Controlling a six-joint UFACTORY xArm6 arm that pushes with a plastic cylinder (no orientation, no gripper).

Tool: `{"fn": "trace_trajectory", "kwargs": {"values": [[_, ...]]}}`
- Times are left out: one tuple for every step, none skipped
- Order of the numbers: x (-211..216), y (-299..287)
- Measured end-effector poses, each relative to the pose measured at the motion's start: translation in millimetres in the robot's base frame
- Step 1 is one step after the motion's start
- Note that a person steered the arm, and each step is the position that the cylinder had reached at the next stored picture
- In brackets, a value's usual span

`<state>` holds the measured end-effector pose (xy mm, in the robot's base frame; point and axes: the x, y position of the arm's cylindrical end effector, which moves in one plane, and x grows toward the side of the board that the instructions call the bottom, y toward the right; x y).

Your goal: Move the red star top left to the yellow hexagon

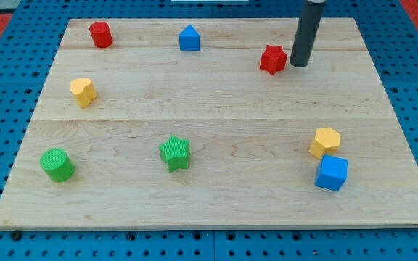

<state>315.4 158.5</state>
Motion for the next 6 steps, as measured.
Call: {"fn": "trace_trajectory", "kwargs": {"values": [[-69.8,-40.6],[-61.2,-87.8],[-17.2,-41.2],[40.7,-33.3],[37.2,-57.9],[44.9,-92.6]]}}
